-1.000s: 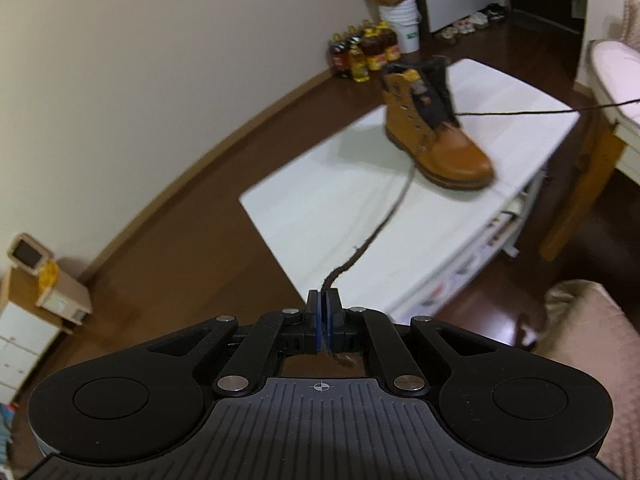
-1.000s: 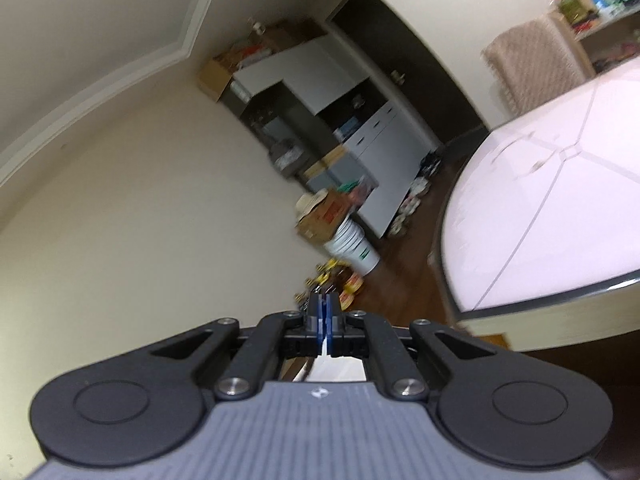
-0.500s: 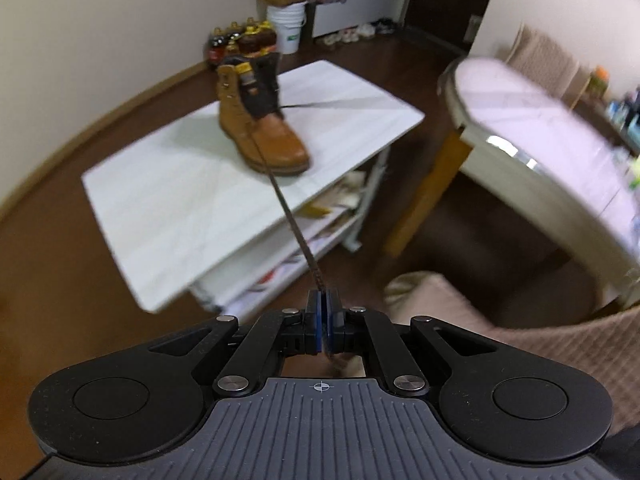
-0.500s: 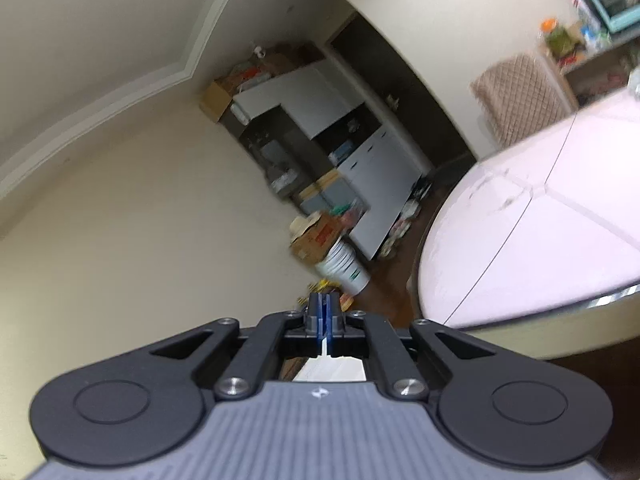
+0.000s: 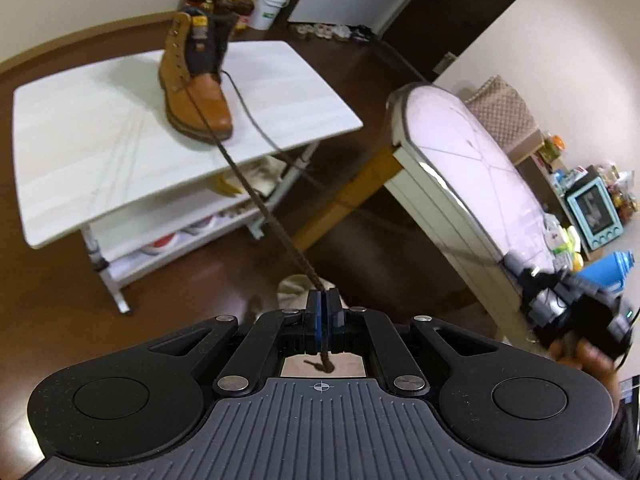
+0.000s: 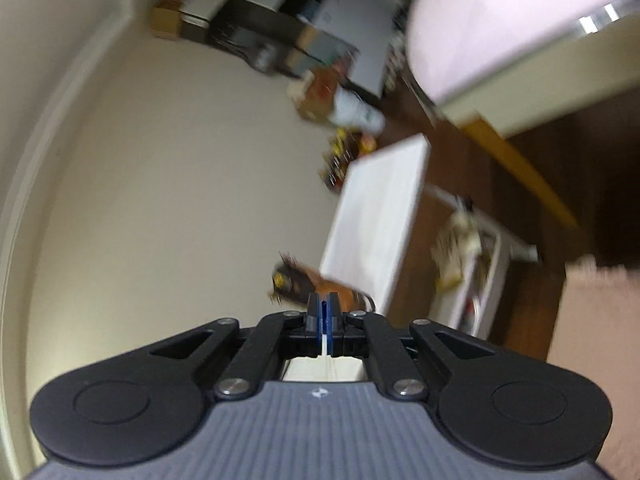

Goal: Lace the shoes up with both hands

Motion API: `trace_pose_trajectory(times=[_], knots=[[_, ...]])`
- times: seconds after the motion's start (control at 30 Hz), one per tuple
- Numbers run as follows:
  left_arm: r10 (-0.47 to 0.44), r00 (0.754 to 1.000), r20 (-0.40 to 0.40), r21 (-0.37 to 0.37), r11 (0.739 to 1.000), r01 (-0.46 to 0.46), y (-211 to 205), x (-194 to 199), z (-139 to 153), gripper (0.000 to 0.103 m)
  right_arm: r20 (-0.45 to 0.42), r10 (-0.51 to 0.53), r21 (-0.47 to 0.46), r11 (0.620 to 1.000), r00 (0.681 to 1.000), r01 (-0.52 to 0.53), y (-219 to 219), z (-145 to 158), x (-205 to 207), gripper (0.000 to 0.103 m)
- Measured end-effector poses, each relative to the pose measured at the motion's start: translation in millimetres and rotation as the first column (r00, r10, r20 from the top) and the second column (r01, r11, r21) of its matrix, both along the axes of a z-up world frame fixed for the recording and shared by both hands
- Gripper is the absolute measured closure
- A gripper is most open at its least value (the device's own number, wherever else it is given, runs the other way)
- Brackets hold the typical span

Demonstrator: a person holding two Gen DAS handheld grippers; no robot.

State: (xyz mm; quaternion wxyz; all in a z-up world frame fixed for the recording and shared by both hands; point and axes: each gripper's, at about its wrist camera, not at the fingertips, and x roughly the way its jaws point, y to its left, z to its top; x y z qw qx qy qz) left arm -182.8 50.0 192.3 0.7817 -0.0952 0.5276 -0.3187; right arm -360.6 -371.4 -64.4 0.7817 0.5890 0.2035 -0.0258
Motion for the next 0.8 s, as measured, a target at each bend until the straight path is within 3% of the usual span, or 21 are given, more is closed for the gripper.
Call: trace_pose_trajectory(times=[0.23, 0.5, 0.67, 0.8], knots=[[-0.048, 0.999, -0.020, -0.022, 0.999, 0.048, -20.3, 2.1, -14.0, 0.101, -0.047, 0.072, 0.061, 0.996, 0.996, -0.069, 20.3, -28.7, -8.7, 0.101], [-0.061, 0.998, -0.034, -0.021, 0.998, 0.061, -19.6, 7.0, -24.1, 0.101, -0.062, 0.085, 0.065, 0.995, 0.994, -0.081, 30.5, -28.7, -7.9, 0.101], [-0.023, 0.999, 0.036, 0.052, 0.998, 0.021, 3.6, 34.2, -17.5, 0.101, -0.057, 0.065, 0.019, 0.998, 0.996, -0.064, 24.5, -23.2, 0.8, 0.101], [0.004, 0.990, 0.144, 0.154, 0.988, -0.026, 31.0, 79.6, -0.6, 0.101, 0.000, 0.010, -0.120, 0.993, 1.000, -0.010, 2.0, 5.5, 31.9, 0.100]])
